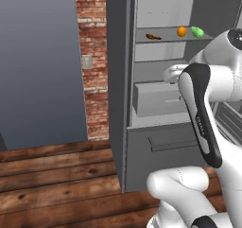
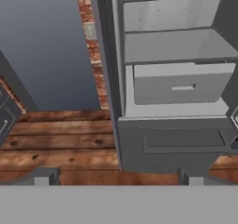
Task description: Open the fridge, remove the orange, corn, and chicken drumstick, and place them on any counter.
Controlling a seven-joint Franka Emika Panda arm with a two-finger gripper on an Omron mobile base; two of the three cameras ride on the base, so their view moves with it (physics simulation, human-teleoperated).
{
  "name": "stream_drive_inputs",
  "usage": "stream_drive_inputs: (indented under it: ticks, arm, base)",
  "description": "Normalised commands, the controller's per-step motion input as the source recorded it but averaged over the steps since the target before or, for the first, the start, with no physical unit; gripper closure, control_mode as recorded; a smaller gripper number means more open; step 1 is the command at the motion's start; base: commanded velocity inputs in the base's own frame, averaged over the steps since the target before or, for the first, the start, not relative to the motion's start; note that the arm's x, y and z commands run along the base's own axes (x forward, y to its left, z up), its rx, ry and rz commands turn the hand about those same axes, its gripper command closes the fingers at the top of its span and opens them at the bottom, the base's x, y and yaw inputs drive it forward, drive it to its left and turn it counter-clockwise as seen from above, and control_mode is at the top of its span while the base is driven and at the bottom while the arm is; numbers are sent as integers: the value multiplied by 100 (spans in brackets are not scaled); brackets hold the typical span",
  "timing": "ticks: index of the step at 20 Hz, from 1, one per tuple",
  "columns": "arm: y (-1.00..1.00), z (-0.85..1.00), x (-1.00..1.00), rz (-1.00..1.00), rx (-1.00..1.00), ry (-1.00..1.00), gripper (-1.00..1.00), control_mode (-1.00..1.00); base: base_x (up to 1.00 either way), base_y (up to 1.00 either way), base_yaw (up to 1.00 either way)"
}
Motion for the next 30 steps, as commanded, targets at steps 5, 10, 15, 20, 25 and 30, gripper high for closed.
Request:
stream_drive_inputs:
  ticks: [5, 10, 15, 20, 25, 30]
  arm:
    - [0, 0, 0, 0, 0, 0, -100, 100]
    - [0, 0, 0, 0, 0, 0, -100, 100]
    - [0, 0, 0, 0, 0, 0, -100, 100]
    - [0, 0, 0, 0, 0, 0, -100, 100]
    - [0, 0, 0, 0, 0, 0, -100, 100]
    - [0, 0, 0, 0, 0, 0, -100, 100]
  base:
    - [0, -47, 0]
    - [2, -57, 0]
    - [45, -1, -8]
    - [79, 9, -4]
    - [69, 0, 0]
    - [75, 0, 0]
